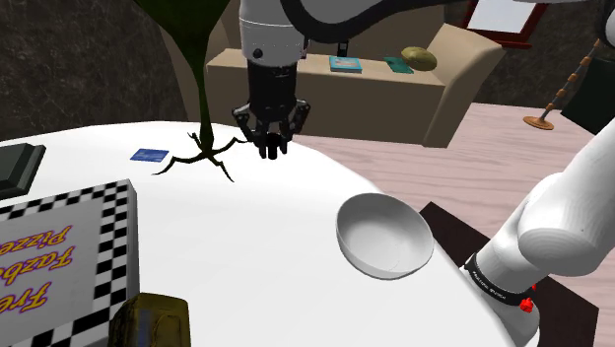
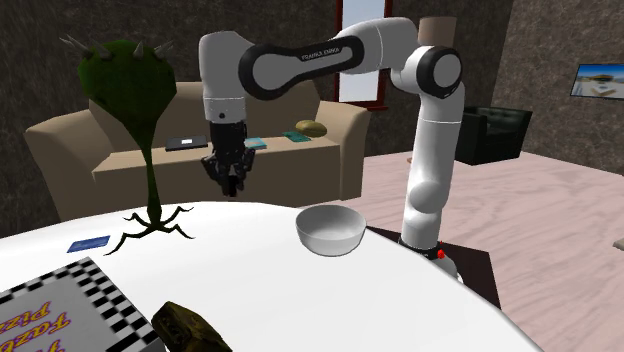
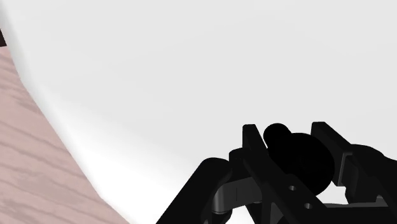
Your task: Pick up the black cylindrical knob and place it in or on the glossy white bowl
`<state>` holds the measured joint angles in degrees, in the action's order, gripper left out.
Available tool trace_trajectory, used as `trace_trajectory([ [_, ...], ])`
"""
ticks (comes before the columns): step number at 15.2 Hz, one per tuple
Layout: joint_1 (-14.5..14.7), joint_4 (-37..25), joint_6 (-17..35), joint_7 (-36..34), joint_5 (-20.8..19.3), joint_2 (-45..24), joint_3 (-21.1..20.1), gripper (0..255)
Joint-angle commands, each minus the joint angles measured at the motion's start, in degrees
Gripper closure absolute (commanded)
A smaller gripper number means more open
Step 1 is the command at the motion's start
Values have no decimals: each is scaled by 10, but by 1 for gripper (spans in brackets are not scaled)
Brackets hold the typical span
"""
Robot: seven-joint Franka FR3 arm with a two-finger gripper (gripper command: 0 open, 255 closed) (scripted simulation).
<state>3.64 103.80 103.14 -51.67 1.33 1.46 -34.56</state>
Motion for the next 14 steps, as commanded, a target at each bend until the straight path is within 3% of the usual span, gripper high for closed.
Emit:
trace_trajectory([
  [1, -1, 36, 2, 11, 24, 41, 3, 255],
  [6, 13, 153, 1, 48, 93, 174, 27, 255],
  [14, 72, 300, -44, 75, 161, 370, 71, 255],
])
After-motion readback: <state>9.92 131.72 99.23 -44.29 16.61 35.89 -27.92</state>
